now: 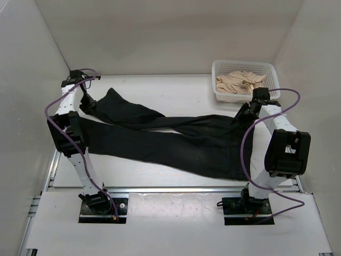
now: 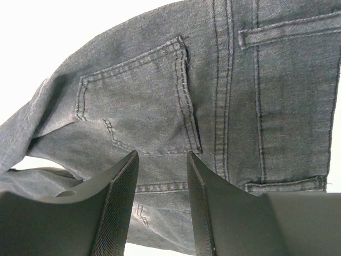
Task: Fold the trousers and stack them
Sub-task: Flatten the trousers out
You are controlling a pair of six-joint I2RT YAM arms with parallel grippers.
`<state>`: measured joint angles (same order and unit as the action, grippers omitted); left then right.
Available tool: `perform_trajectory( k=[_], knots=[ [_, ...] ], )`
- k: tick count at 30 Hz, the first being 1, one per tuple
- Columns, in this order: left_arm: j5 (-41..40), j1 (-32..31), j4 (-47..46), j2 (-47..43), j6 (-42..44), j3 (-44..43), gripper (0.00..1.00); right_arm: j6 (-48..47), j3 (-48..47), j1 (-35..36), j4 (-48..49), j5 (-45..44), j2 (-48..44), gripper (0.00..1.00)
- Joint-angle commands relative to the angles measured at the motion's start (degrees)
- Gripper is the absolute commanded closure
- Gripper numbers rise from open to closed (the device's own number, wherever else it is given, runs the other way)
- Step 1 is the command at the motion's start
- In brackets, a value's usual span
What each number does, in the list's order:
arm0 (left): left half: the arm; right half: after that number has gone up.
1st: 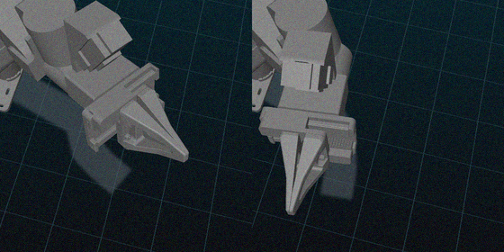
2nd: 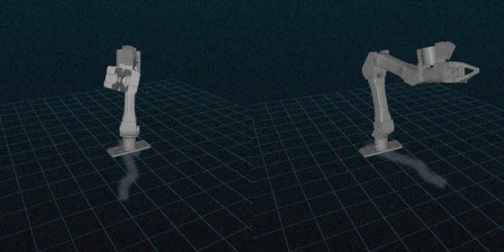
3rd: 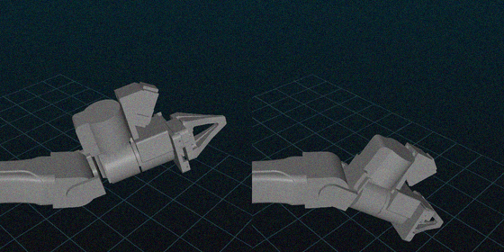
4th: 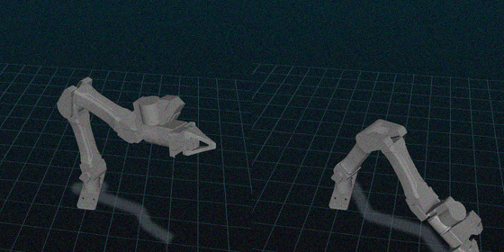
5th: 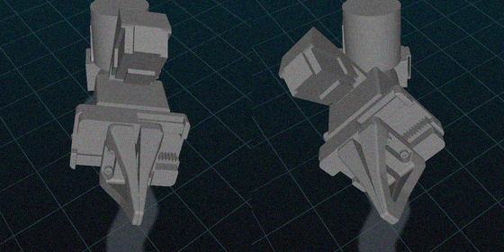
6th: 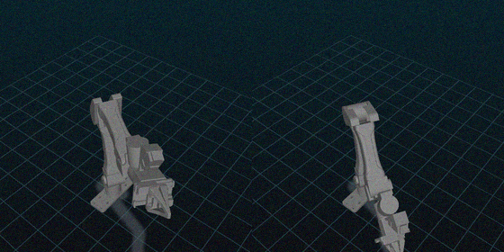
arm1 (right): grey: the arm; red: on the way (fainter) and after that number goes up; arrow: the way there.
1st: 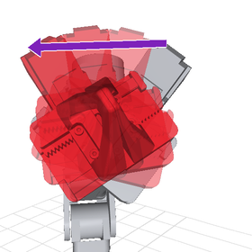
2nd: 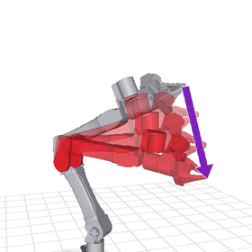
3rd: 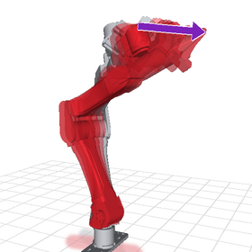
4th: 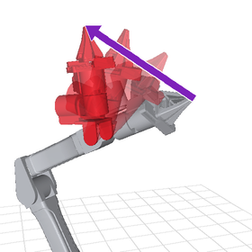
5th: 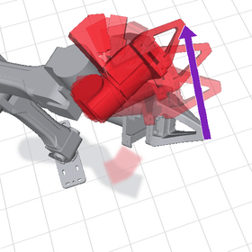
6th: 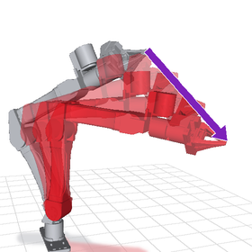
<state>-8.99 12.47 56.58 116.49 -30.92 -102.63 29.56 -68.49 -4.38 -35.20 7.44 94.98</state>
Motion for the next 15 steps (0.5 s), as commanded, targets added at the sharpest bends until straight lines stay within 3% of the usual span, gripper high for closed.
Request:
perform_trajectory(
  k=[1, 7, 12, 15],
  knots=[
    [5.1, -0.7, -1.1, 2.7, 1.9, 0.1, 0.67, -1.0, 0.1, 0.1, -0.7, 1.5, -2.3, 0.53],
    [7.9, -0.7, -1.1, 8.7, 2.5, -4.2, 0.54, -1.0, 0.1, 0.1, -0.7, 2.8, -2.3, 0.56],
    [8.5, -0.7, -1.1, 14.0, 2.0, -7.7, 0.34, -1.5, 0.1, 0.1, -1.2, 2.8, -1.8, 0.56],
    [7.9, -0.7, -1.1, 16.0, 1.0, -9.7, 0.33, -1.5, -0.4, 0.1, -1.2, 2.8, -1.3, 0.56]
  ],
)
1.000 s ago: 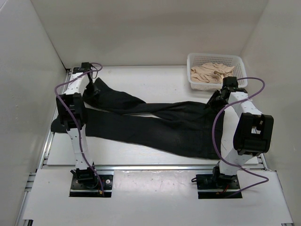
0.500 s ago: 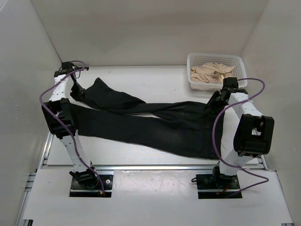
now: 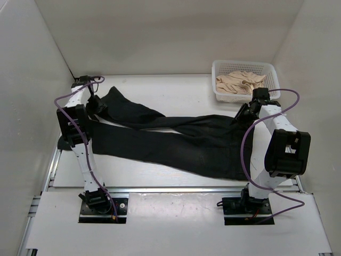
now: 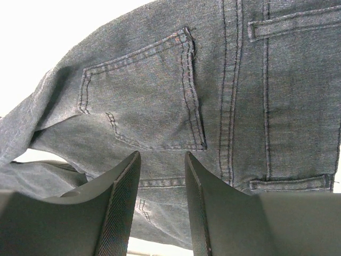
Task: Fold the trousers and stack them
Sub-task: Flatten the trousers out
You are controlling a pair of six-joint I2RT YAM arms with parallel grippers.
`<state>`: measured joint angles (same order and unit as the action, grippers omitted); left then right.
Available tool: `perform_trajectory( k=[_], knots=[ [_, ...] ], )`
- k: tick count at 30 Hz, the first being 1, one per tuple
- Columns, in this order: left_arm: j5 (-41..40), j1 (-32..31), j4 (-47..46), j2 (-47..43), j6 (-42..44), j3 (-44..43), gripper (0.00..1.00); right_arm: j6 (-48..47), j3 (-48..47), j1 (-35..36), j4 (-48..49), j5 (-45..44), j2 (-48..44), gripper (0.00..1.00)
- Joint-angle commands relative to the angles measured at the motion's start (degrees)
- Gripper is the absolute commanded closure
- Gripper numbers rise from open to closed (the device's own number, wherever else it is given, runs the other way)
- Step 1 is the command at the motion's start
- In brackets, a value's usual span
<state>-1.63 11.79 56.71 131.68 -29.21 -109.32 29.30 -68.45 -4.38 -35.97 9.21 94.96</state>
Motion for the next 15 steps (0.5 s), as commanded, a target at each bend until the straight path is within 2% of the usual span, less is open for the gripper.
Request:
perform_trajectory(
  k=[1, 2, 3, 4, 5, 9, 15],
  knots=[
    [0.5, 0.0, -1.2, 0.8, -0.8, -3.5, 0.37, -1.3, -0.5, 0.1, -0.4, 1.0, -1.3, 0.56],
    [0.0, -0.5, -1.2, 1.4, -1.3, -4.6, 0.58, -1.3, -0.5, 0.1, -0.4, 1.0, -1.3, 0.56],
    [-0.7, -0.5, -0.7, 1.4, -1.3, -5.1, 0.72, -1.3, -0.5, 0.1, -0.4, 1.0, -1.3, 0.56],
    [-1.2, -0.5, 0.1, 1.4, -1.3, -5.6, 0.84, -1.3, -0.5, 0.1, -0.4, 1.0, -1.3, 0.56],
    [-2.4, -0.5, 0.9, 1.4, -1.3, -6.4, 0.90, -1.3, -0.5, 0.1, -0.4, 1.0, -1.3, 0.56],
    [-6.6, -1.1, 2.2, -2.6, -1.3, -8.3, 0.90, -1.3, -0.5, 0.1, -0.4, 1.0, -1.3, 0.56],
    [-8.5, -1.1, 2.2, -14.2, -1.8, -6.1, 0.90, -1.3, 0.1, 0.1, -0.4, 1.0, -1.3, 0.56]
  ],
)
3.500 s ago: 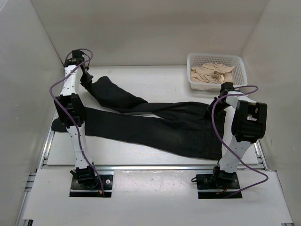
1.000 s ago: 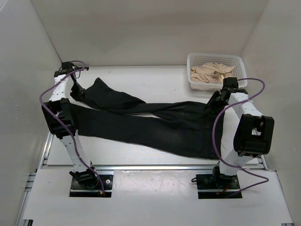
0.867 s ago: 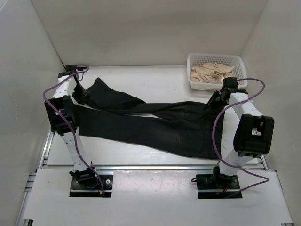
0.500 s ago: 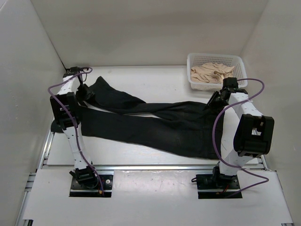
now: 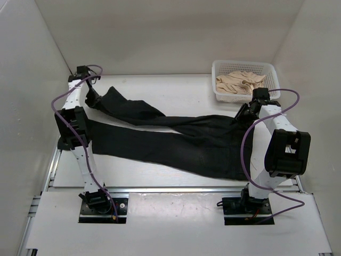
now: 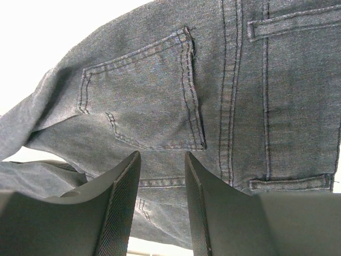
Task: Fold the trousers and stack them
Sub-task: Flatten the trousers out
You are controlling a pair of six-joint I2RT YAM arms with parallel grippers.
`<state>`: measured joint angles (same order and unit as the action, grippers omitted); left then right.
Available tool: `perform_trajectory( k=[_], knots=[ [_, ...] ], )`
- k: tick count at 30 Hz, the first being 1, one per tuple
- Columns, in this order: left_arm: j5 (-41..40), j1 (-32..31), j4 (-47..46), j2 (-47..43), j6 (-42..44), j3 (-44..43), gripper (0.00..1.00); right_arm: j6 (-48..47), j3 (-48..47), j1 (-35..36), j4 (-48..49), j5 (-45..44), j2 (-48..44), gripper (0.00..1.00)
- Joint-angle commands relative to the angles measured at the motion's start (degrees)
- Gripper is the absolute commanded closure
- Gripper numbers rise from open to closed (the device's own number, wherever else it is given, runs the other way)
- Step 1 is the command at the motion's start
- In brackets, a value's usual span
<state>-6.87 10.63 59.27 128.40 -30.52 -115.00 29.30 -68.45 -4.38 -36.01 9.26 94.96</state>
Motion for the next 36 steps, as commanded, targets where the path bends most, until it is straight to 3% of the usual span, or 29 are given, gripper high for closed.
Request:
perform_trajectory(
  k=[1, 10, 12, 16, 19, 20, 21, 22, 23, 24, 25, 28, 29, 33, 34, 36],
  knots=[
    [-3.2, 0.1, -0.4, -13.4, -0.5, 0.3, 0.90, -1.3, 0.1, 0.1, -0.4, 0.9, -1.3, 0.56],
    [-2.4, -2.4, 2.3, -34.2, -3.0, 3.9, 0.90, -1.3, 0.6, 0.1, -1.0, 0.3, -3.7, 0.56],
    [-1.7, -2.4, 1.2, -34.3, -2.4, 2.9, 0.90, -1.3, 0.6, 0.1, -1.0, 0.3, -3.7, 0.56],
    [-1.0, -4.2, 6.7, -23.2, -1.2, -12.6, 0.90, -1.3, 1.1, 0.1, -0.5, -0.3, -3.2, 0.56],
    [-1.0, -6.1, 7.6, -10.3, -1.2, -21.6, 0.90, -1.3, 1.1, 0.1, 0.1, -0.3, -2.6, 0.56],
    [-0.1, -6.1, 7.6, -2.8, -1.2, -28.2, 0.90, -1.3, 1.1, 0.1, 0.1, -0.8, -2.1, 0.56],
    [-0.1, -6.1, 7.6, 1.4, -1.2, -32.1, 0.86, -1.3, 1.1, 0.1, 0.1, -0.8, -1.5, 0.56],
    [1.8, -5.1, 7.6, 9.0, -1.2, -40.0, 0.52, -1.3, 1.1, 0.1, 0.1, -0.8, -1.5, 0.56],
    [2.9, -4.4, 8.1, 9.1, -1.2, -43.4, 0.35, -1.3, 1.1, 0.1, 0.1, -0.8, -1.5, 0.56],
    [4.2, -3.6, 9.2, 13.3, -2.2, -45.2, 0.24, -1.3, 1.1, 0.1, 0.1, -1.3, -1.5, 0.56],
    [5.2, -2.9, 9.2, 13.4, -2.9, -44.7, 0.16, -1.8, 1.7, 0.1, 0.1, -1.3, -1.5, 0.56],
    [2.5, -2.9, 1.3, 3.2, -3.5, -29.3, 0.06, -1.8, 3.6, 0.1, 0.1, -3.0, -2.8, 0.56],
    [1.3, -2.9, 0.1, 0.4, -2.9, -23.7, 0.05, -1.8, 3.6, 0.1, 0.1, -3.0, -3.5, 0.56],
    [-1.8, -2.9, 2.7, -8.6, 0.2, -21.2, 0.05, -2.3, 7.4, 0.6, 1.4, -3.0, -7.0, 0.55],
    [-1.8, -2.9, 3.3, -9.7, 0.7, -20.5, 0.08, -2.3, 7.9, 0.6, 1.4, -3.0, -7.9, 0.55],
    [-2.4, -2.9, 4.4, -12.1, 1.8, -16.5, 0.24, -2.3, 8.5, 0.6, 1.4, -3.7, -10.9, 0.54]
  ],
)
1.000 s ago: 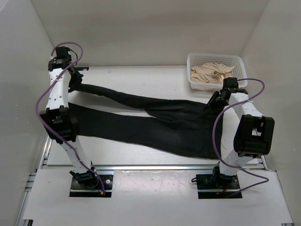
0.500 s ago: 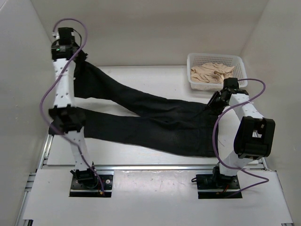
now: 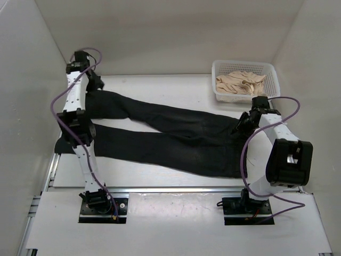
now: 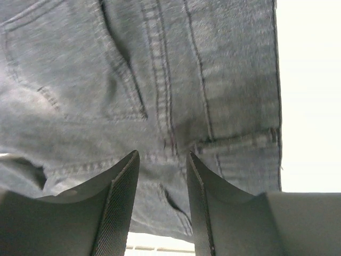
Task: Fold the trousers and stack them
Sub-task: Flatten the trousers out, then fold the trousers
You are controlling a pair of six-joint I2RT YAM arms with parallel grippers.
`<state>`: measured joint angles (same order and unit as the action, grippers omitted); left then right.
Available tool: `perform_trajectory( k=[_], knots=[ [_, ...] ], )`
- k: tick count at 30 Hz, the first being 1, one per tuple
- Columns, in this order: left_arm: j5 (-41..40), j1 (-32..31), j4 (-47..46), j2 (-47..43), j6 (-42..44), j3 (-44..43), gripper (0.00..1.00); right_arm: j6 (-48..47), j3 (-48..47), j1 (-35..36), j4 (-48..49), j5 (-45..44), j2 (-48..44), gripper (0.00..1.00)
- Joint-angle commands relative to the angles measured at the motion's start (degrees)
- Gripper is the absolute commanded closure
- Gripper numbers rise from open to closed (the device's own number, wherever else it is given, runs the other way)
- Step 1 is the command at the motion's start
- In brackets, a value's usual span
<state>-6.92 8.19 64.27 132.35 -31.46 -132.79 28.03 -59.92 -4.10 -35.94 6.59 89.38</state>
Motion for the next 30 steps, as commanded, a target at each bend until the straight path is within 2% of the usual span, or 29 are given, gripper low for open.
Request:
perform_trajectory(
  k=[1, 2, 3, 6, 7, 9, 11, 12, 14, 17, 19, 21, 26, 30],
  knots=[
    [-2.3, -0.5, -0.5, -18.5, 3.5, 3.2, 0.54, -1.0, 0.5, 0.3, 0.4, -1.6, -6.4, 0.54],
    [-2.3, -0.5, -0.5, -19.8, 3.5, 5.5, 0.74, -0.4, 1.2, 0.3, -0.7, -1.6, -8.9, 0.54],
    [-1.8, -1.0, 0.1, -21.2, 3.5, 8.0, 0.89, 0.1, 1.7, 0.3, -1.3, -1.6, -10.3, 0.54],
    [-1.8, -1.0, -0.5, -27.9, 3.5, 20.4, 0.89, 1.4, 6.0, 0.3, -2.6, -1.6, -19.1, 0.55],
    [-2.7, -1.0, -2.1, -32.5, 3.5, 27.7, 0.89, 1.9, 7.5, 0.3, -3.3, -1.6, -25.3, 0.54],
    [-4.2, -1.0, -3.3, -37.1, 2.6, 34.7, 0.89, 2.5, 10.3, 0.3, -5.4, -0.8, -31.1, 0.52],
    [-2.9, 0.1, -3.8, -43.1, 2.0, 44.0, 0.89, 4.0, 13.5, 0.3, -7.8, 0.5, -36.9, 0.46],
    [-2.9, 0.7, -4.4, -44.6, 2.0, 46.5, 0.87, 5.2, 14.4, 0.3, -10.4, 2.9, -38.0, 0.36],
    [-1.4, 3.1, -4.4, -48.3, 0.9, 53.9, 0.62, 6.8, 17.8, 0.3, -12.9, 5.5, -40.2, 0.30],
    [4.9, 5.4, -5.9, -50.5, 0.9, 62.5, 0.40, 11.2, 21.9, 0.3, -16.0, 6.5, -45.7, 0.16],
    [5.6, 5.4, -5.9, -50.5, 0.3, 66.0, 0.24, 14.5, 25.2, 0.3, -17.7, 5.8, -46.9, 0.17],
    [4.4, 5.4, -7.4, -50.5, -0.8, 69.4, 0.24, 16.3, 28.7, 0.3, -18.2, 5.8, -45.7, 0.19],
    [1.7, 10.2, -7.4, -47.8, -0.8, 68.0, 0.26, 19.2, 31.4, 0.3, -16.6, 5.8, -44.4, 0.25],
    [2.9, 10.7, -8.0, -46.0, -0.8, 66.8, 0.27, 21.4, 33.7, 0.3, -12.2, 5.8, -40.0, 0.33]
  ],
)
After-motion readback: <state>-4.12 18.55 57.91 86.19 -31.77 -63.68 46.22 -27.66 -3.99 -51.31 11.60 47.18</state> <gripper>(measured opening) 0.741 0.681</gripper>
